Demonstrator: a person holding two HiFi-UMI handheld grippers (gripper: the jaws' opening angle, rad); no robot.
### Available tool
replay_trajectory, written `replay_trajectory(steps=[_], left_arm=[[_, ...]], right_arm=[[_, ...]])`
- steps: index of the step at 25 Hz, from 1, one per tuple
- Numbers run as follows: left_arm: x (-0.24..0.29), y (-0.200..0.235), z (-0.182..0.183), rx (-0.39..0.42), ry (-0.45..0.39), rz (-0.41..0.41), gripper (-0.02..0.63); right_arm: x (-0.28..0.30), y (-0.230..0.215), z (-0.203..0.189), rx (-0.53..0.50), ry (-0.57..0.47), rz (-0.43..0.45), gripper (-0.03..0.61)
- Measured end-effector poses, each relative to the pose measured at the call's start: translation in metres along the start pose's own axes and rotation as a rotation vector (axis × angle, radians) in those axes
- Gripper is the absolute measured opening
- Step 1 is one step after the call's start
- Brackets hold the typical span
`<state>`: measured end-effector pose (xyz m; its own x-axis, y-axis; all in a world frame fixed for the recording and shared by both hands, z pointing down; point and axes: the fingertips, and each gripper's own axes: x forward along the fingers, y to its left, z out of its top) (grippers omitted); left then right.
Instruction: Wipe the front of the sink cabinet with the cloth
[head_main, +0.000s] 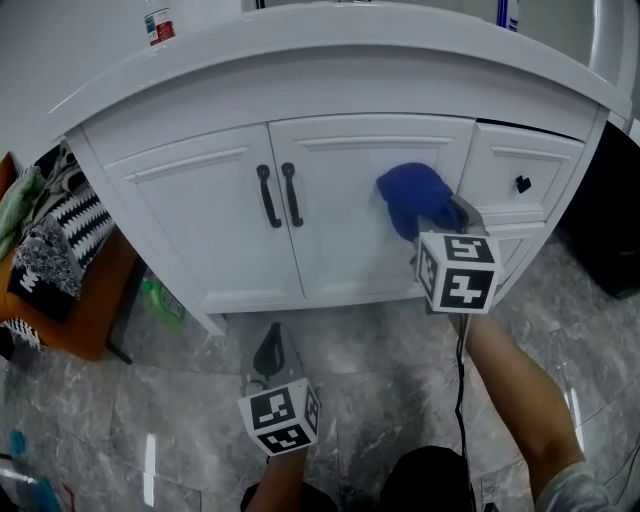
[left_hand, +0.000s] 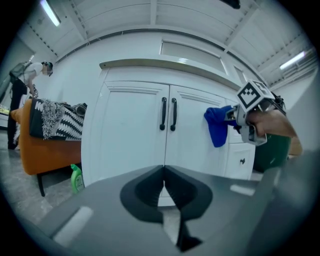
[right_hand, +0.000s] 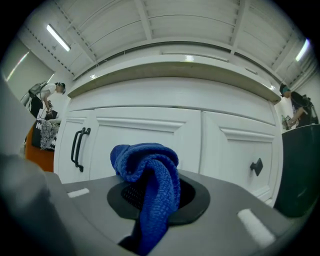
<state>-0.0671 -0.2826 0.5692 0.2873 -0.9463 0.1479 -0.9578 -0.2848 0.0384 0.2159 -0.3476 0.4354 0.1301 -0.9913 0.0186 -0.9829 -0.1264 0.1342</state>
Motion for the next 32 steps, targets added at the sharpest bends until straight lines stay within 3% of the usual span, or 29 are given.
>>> replay_trajectory(steps=[5, 12, 21, 24, 32], left_arm=[[0.003, -0.010, 0.000, 0.000, 0.004, -0.011, 0.011], [0.002, -0.011, -0.001, 0.009, 0.010, -0.014, 0.011], [-0.006, -0.008, 0.005, 0.005, -0.004, -0.027, 0.011], [-0.012, -0.003, 0.006, 0.034, -0.003, -0.024, 0.011], [-0.024, 0.025, 0.010, 0.017, -0.001, 0.003, 0.011]], right_arm=[[-0.010, -0.038, -0.019, 0.010, 0.024, -0.063, 0.075], [-0.013, -0.056, -0.058, -0.005, 0.075, -0.107, 0.075], [-0.009, -0.033, -0.093, -0.022, 0.108, -0.113, 0.072], [-0.005, -0.020, -0.099, -0.017, 0.115, -0.105, 0.072], [0.004, 0.003, -0.103, 0.025, 0.105, -0.146, 0.066]])
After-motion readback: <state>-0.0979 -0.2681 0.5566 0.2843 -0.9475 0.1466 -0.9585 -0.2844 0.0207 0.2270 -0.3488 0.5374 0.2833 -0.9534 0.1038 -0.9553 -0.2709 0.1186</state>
